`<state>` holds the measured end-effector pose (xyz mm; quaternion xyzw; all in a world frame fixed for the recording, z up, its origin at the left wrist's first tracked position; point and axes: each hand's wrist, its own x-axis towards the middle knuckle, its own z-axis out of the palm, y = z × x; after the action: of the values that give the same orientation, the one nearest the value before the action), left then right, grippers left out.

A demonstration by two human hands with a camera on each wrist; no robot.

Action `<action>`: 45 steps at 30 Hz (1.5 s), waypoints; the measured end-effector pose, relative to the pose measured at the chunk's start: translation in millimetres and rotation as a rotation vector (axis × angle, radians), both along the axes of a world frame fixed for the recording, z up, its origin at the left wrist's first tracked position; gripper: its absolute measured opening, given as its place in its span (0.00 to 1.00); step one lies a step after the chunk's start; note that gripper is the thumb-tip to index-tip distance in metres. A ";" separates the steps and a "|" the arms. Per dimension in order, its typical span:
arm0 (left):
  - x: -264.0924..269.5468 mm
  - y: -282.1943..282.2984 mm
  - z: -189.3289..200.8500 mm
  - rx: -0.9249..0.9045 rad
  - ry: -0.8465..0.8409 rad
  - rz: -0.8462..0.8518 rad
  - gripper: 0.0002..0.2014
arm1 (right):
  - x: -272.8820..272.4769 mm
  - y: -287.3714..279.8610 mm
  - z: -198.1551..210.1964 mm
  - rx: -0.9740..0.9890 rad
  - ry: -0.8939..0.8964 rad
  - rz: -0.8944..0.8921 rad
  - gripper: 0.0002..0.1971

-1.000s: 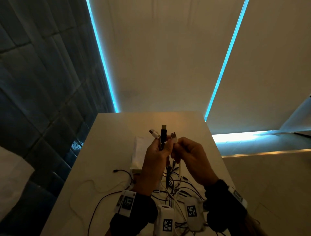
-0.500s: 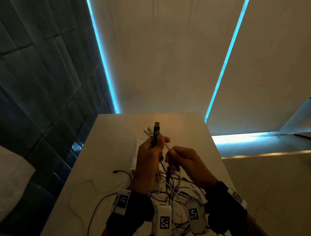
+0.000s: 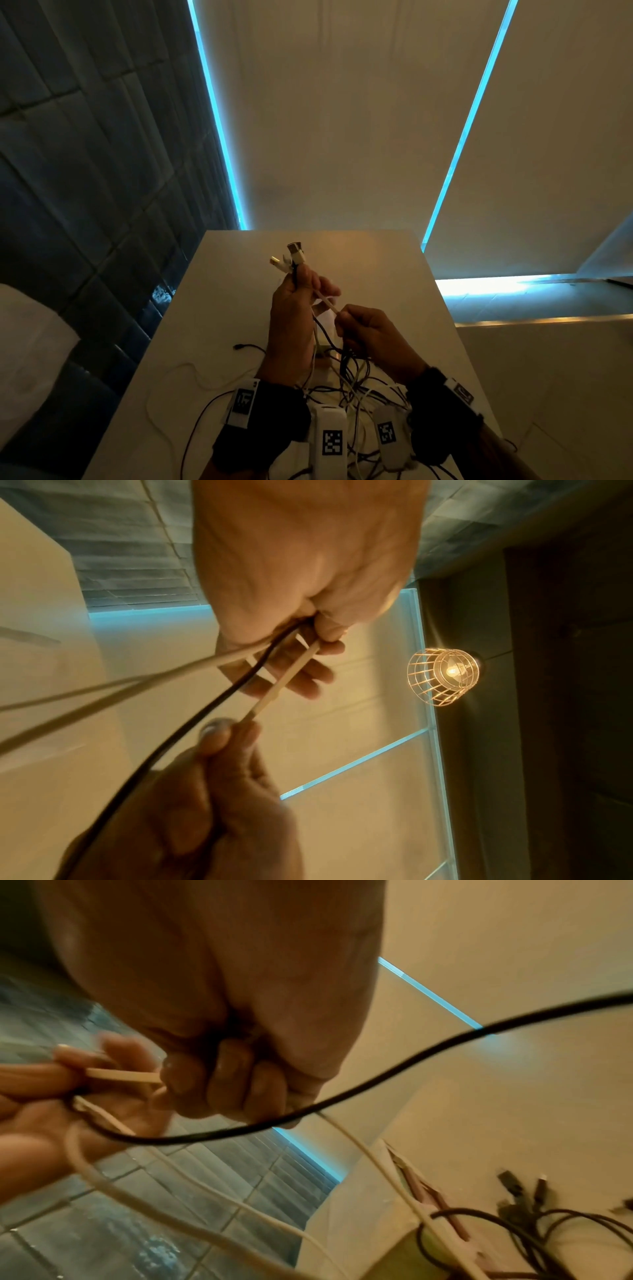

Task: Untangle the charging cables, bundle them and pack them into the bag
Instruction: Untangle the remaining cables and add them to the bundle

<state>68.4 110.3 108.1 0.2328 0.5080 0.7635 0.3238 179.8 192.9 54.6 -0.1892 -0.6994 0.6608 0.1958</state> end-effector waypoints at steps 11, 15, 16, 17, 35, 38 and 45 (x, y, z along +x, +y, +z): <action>-7.3 -3.9 -2.5 0.073 -0.080 0.005 0.17 | -6.8 12.8 -64.4 0.249 -0.164 -0.099 0.18; -10.6 -6.3 -0.8 0.089 -0.062 0.002 0.17 | -7.2 15.2 -80.7 0.322 -0.203 -0.154 0.21; -11.8 -7.2 0.1 0.092 -0.060 0.000 0.17 | -7.2 15.9 -84.7 0.337 -0.209 -0.164 0.21; -12.5 -8.0 1.2 0.096 -0.058 0.000 0.17 | -7.6 16.4 -88.1 0.350 -0.221 -0.172 0.21; -25.5 -12.6 -3.5 -0.101 0.014 0.060 0.19 | -10.2 19.2 -28.9 -0.185 -0.065 -0.330 0.13; -20.4 -12.4 -4.6 -0.162 0.027 0.048 0.18 | -11.8 11.7 13.8 -0.127 0.094 -0.228 0.15; -16.0 -11.3 7.0 -0.181 -0.051 -0.064 0.18 | -8.5 -8.2 41.5 0.018 0.215 -0.072 0.15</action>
<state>52.5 99.0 115.1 0.1991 0.5588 0.7094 0.3808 171.3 184.7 96.1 -0.1403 -0.6732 0.6634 0.2950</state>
